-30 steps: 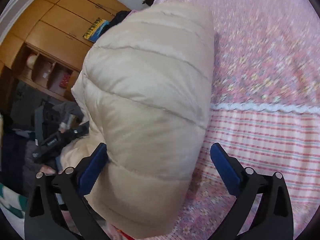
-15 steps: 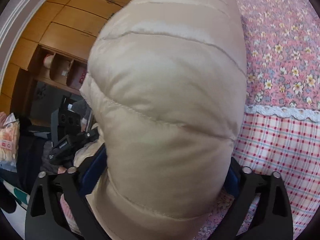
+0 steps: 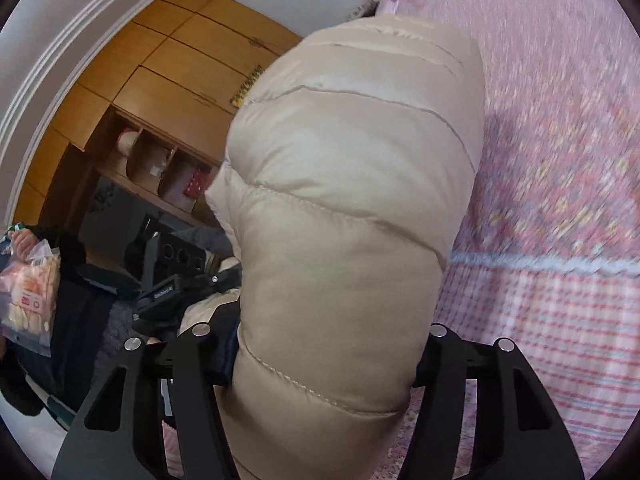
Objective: Fold large clothes
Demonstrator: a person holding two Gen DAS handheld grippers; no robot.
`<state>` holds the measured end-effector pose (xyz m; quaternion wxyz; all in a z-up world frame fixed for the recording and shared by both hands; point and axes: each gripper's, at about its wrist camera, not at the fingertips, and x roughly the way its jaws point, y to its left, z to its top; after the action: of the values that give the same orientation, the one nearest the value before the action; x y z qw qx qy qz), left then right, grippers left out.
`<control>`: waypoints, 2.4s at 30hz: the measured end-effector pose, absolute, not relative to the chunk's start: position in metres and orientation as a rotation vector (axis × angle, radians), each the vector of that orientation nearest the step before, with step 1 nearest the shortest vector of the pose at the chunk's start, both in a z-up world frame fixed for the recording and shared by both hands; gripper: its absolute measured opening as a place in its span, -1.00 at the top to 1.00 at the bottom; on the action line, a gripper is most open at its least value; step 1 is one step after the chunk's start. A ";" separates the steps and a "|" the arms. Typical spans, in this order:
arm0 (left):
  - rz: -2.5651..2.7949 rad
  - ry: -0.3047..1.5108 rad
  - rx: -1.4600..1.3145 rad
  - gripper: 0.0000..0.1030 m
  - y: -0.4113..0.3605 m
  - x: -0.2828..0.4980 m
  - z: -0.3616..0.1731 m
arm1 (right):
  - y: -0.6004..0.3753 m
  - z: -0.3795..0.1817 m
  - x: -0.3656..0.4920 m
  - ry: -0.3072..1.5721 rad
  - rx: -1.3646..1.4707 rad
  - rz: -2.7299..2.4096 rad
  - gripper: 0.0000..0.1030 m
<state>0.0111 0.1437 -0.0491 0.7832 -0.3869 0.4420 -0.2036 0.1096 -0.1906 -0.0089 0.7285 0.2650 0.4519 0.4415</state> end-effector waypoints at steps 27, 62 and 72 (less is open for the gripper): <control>-0.337 0.990 -0.337 -0.08 -0.010 0.077 -0.042 | -0.309 0.011 0.093 0.963 0.373 0.502 -0.41; -0.137 0.807 -0.166 -0.29 0.021 0.063 0.028 | -0.289 0.019 0.118 0.851 0.322 0.293 -0.33; -0.013 0.968 -0.184 -0.32 0.039 0.113 -0.027 | -0.235 -0.008 0.150 0.954 0.146 0.373 -0.50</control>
<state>0.1134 0.0388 -0.0268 0.8811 -0.0882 0.4646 -0.0064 0.1501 -0.2345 -0.0077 0.8691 0.0697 0.4561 0.1782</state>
